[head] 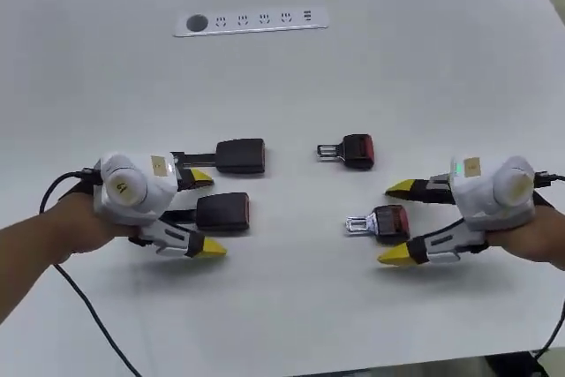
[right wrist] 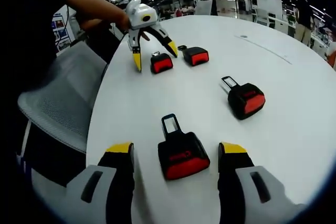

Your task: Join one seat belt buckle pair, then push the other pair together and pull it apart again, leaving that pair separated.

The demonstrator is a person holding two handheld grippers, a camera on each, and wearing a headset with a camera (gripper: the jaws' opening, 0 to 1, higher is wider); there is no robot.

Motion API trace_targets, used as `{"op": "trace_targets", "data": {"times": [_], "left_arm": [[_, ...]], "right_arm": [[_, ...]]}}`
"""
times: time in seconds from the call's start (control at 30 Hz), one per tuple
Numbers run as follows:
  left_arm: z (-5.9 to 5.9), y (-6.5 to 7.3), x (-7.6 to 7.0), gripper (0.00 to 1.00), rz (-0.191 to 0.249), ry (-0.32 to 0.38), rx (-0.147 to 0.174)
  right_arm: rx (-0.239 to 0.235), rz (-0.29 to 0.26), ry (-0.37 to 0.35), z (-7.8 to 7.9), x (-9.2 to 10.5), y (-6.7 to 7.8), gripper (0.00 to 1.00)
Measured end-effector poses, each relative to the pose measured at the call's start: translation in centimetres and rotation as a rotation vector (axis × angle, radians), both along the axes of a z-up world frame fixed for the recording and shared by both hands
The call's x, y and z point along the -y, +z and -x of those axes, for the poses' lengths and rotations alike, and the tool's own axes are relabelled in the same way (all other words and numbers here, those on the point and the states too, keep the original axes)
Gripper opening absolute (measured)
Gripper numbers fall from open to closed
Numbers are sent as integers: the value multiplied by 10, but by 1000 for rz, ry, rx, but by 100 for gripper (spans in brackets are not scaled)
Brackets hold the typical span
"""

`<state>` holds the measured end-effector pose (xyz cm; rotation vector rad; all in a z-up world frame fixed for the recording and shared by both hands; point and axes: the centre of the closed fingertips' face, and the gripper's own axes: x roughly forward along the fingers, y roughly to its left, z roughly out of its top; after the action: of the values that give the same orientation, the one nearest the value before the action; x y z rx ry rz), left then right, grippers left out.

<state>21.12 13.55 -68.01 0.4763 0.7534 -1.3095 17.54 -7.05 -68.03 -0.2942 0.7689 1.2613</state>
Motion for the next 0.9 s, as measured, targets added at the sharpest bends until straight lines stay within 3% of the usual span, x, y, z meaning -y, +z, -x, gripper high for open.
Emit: {"op": "trace_targets", "data": {"times": [0.2,0.53,0.67,0.9], "left_arm": [[0,1,0,63,1,1,14],[-5,-3,-5,43,-20,-33,58],[-3,-4,-4,36,-18,-65,73],[-3,-6,-6,35,-26,-88,78]], "right_arm": [[18,-7,37,-1,4,-4,53],[77,22,54,-6,8,-6,36],[74,22,47,-5,9,-6,35],[70,27,37,-4,8,-4,35]]}}
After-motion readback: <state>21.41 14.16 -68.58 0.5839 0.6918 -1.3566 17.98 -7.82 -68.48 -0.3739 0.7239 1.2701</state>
